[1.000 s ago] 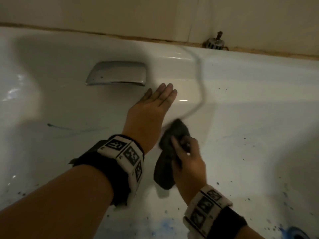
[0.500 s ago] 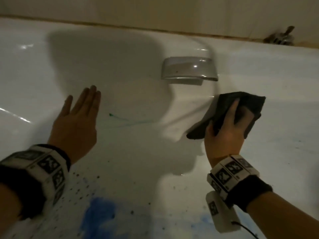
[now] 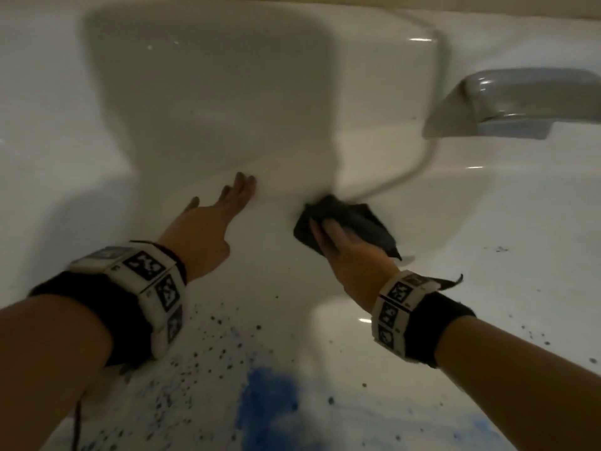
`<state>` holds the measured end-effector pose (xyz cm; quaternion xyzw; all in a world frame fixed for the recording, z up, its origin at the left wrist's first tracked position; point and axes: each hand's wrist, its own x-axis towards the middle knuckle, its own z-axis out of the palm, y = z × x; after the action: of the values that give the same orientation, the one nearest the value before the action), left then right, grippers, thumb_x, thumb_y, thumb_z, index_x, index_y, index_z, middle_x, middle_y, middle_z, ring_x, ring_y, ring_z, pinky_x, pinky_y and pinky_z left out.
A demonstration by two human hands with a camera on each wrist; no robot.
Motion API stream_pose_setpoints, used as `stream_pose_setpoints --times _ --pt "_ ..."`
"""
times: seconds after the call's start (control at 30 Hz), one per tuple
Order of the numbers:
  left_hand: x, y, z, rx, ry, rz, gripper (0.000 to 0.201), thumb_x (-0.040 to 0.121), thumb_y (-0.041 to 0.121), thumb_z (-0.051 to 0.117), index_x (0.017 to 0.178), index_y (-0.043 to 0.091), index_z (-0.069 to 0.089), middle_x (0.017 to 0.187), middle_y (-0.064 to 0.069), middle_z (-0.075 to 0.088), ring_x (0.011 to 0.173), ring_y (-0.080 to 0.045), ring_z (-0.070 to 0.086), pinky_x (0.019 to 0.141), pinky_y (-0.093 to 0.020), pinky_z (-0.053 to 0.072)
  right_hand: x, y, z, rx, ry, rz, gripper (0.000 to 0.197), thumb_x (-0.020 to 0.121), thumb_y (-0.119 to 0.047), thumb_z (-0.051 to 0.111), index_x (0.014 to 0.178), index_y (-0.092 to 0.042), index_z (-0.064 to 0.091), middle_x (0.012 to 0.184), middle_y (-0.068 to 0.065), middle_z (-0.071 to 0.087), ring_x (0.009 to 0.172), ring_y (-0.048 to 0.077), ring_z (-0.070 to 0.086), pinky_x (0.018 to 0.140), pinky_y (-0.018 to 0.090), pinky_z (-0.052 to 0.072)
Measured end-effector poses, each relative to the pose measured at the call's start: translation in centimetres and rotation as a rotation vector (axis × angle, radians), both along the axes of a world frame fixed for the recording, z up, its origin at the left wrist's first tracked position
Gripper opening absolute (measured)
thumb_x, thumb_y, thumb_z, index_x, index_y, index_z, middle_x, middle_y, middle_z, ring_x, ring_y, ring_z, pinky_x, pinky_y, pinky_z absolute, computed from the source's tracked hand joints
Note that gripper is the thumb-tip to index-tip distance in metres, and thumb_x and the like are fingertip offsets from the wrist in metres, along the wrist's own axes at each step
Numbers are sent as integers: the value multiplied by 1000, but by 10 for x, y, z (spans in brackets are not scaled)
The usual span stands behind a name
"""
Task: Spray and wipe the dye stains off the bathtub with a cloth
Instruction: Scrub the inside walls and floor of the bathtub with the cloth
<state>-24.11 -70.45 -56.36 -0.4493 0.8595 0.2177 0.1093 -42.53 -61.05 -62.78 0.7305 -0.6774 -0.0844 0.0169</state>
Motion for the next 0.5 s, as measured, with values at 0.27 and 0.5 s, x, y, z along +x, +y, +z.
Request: stream_pose_setpoints --times 0.27,0.5 --pt "11 -11 -4 -17 10 -35 92 83 -14 36 145 29 -17 154 8 -21 144 -10 -2 117 -36 1 52 -11 -16 178 -397 -135 54 97 -11 35 147 -15 17 148 10 22 128 25 37 99 37 42" --pt "9 -11 3 20 -12 -57 86 85 -12 32 147 25 -14 155 7 -18 145 -11 -1 117 -35 -2 39 30 47 -918 -562 -593 33 79 0 62 112 -1 63 110 18 53 92 5 39 77 -7 28"
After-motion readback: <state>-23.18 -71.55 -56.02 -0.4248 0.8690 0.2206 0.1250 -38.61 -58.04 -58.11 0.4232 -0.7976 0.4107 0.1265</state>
